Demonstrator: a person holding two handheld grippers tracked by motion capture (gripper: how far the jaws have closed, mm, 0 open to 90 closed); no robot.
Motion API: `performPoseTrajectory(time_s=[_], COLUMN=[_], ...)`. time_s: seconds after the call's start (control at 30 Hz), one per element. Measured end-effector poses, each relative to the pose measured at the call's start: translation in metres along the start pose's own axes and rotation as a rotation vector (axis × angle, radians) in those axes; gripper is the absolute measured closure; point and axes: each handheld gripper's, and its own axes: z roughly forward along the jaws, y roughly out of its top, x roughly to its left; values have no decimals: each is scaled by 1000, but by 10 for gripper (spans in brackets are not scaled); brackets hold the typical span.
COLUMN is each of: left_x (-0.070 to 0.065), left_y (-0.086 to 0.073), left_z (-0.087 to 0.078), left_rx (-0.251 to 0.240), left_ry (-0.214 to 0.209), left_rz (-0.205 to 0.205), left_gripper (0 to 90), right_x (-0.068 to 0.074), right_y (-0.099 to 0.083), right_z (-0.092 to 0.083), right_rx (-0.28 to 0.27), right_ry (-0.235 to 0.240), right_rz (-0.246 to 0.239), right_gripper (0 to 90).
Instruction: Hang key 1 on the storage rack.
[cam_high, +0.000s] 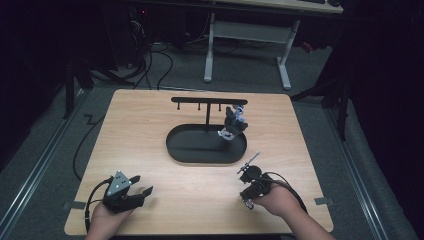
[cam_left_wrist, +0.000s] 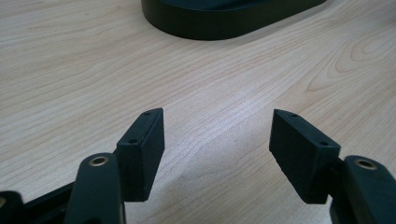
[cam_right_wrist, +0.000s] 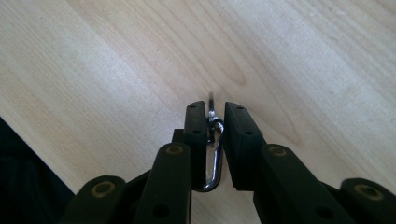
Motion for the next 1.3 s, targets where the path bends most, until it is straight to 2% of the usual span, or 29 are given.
performPoseTrajectory(time_s=[0.17,0.2,0.23,0.27,0.3,0.37,0.4,0.5,0.6,0.67,0.83,0.9,0.93,0.97,1.0,1.1,1.13,1.17,1.27,1.3], left_x=[-1,-1,-1,-1,-1,-1,-1,-1,0,0,-1,-1,-1,-1,-1,-1,-1,-1,-1,-1], left_y=[0,0,0,0,0,0,0,0,0,0,0,0,1,1,1,1,1,1,0,0], left_z=[0,0,0,0,0,0,0,0,1,0,0,0,0,0,0,0,0,0,0,0], left_rx=[3,3,3,4,4,5,6,7,2,0,-7,-7,-8,-8,-9,-14,-16,-17,-21,-20], left_ry=[1,2,1,1,1,2,2,1,2,2,-3,-4,-5,-5,-3,-6,-7,-9,-11,-11], left_rz=[3,4,3,3,3,3,3,5,2,5,11,12,13,12,13,10,9,7,10,13], left_gripper=[363,363,363,363,363,363,363,363,363,363,362,362,362,362,362,362,362,362,362,362], right_x=[2,4,2,4,5,4,5,4,4,2,4,2,3,1,1,-3,-2,-4,-6,-8], right_y=[-6,-7,-8,-8,-8,-8,-7,-6,-5,-3,-1,1,2,4,5,9,11,13,19,21], right_z=[1,1,1,-1,-1,0,0,0,-3,-7,-24,-29,-32,-35,-37,-44,-48,-50,-58,-59], right_rx=[0,7,-2,4,5,-4,5,16,12,1,-1,-13,-6,-17,-19,-33,-25,-42,-46,-54], right_ry=[0,-3,-6,-8,-13,-19,-28,-13,-7,-7,-9,-12,-15,-12,-11,-15,-9,-9,-12,-11], right_rz=[-14,11,-10,24,32,14,29,34,19,-15,-8,-22,11,-7,7,-5,38,14,35,17], right_gripper=[796,798,810,822,833,883,887,892,893,893,893,894,894,893,893,894,893,894,893,893])
